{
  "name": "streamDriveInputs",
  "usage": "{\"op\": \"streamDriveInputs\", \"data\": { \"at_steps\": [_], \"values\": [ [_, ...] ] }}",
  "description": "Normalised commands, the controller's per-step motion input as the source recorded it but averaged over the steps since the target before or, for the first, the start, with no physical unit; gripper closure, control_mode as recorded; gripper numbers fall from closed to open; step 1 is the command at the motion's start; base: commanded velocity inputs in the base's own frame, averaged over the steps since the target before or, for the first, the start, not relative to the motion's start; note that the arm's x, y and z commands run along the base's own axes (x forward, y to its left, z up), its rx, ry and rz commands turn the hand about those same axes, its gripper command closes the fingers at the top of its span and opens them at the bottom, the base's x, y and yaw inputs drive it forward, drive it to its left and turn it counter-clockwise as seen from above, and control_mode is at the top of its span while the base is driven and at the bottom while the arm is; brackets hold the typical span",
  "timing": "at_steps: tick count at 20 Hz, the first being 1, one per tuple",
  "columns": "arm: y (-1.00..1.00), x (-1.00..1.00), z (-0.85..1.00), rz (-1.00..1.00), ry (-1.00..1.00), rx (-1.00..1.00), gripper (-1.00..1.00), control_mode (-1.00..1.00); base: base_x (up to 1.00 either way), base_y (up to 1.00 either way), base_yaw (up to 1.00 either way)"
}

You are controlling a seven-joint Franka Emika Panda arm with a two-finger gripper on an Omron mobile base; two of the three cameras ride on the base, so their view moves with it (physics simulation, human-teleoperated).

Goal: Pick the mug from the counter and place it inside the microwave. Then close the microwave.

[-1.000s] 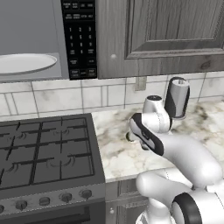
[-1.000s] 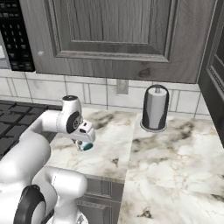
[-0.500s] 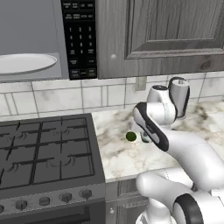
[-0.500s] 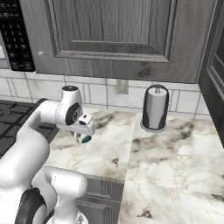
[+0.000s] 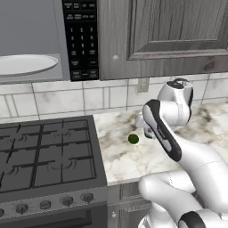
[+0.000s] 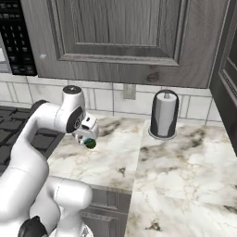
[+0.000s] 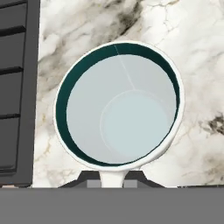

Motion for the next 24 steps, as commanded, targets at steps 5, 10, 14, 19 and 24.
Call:
{"op": "streamDriveInputs", "data": {
  "at_steps": [5, 10, 14, 19, 24],
  "values": [
    [0.14, -0.49, 0.69, 0.02, -0.07, 0.00, 1.00, -1.00, 0.00, 0.00, 0.00],
    [0.12, -0.39, 0.63, 0.05, 0.00, 0.00, 1.00, -1.00, 0.00, 0.00, 0.00],
    [0.07, -0.45, 0.54, 0.04, -0.01, 0.00, 1.00, -1.00, 0.00, 0.00, 0.00],
    [0.01, -0.24, 0.38, 0.01, -0.03, 0.00, 1.00, -1.00, 0.00, 0.00, 0.00],
    [0.00, -0.04, 0.06, 0.00, -0.01, 0.00, 1.00, -1.00, 0.00, 0.00, 0.00]
  ]
}}
